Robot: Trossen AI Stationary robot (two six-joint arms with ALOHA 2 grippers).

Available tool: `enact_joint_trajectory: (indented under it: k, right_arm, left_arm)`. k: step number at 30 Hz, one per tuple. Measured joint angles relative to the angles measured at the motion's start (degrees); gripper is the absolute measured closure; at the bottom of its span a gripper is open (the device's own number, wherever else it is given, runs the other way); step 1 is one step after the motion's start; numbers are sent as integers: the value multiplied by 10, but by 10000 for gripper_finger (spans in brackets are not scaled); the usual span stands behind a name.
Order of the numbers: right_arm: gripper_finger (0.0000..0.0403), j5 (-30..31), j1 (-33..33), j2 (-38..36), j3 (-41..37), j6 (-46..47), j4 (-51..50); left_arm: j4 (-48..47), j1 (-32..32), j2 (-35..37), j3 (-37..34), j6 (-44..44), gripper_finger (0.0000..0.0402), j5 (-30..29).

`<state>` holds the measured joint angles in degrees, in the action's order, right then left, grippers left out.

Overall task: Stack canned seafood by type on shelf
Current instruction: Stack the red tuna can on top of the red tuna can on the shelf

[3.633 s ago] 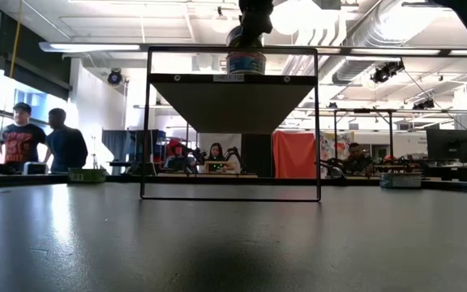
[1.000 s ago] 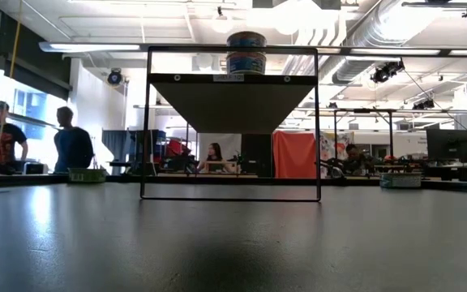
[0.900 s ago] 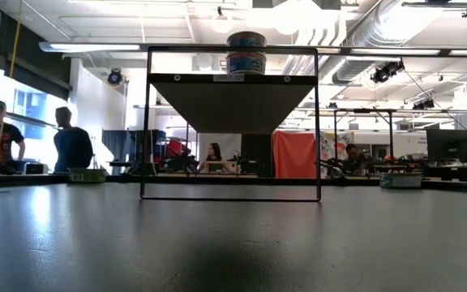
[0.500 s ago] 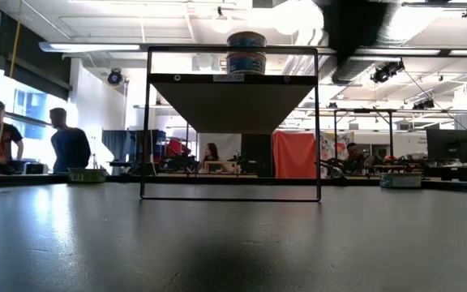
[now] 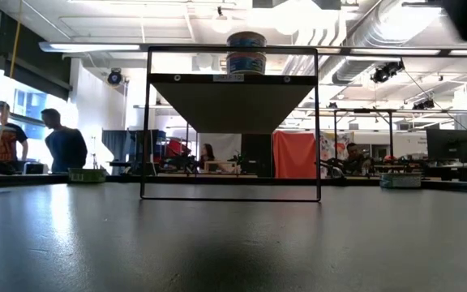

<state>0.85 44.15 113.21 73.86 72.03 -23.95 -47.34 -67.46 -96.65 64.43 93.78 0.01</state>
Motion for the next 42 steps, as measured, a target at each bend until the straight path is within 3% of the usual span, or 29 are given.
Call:
enact_joint_trajectory:
  k: [7,13,23,27,35,38,42]
  right_arm:
    - [402,41,35,0,-7,-19,-4]
    - [403,83,57,1,-7,-11,-47]
    - [403,131,121,1,-7,105,-53]
    - [403,177,157,-5,0,173,-53]
    - [403,232,187,-5,3,267,-47]
    - [403,252,182,-5,3,266,-27]
    - [403,286,164,-5,3,246,-3]
  left_arm:
    - [-89,2,-1,0,79,401,-10]
    - [-80,11,-10,0,82,402,-16]
    - [-18,30,-61,4,95,401,67]
    - [17,59,-62,3,94,401,17]
    - [133,176,-74,0,-38,401,-199]
    - [236,235,-95,0,-115,401,-214]
    - [408,297,-140,0,-211,401,-185]
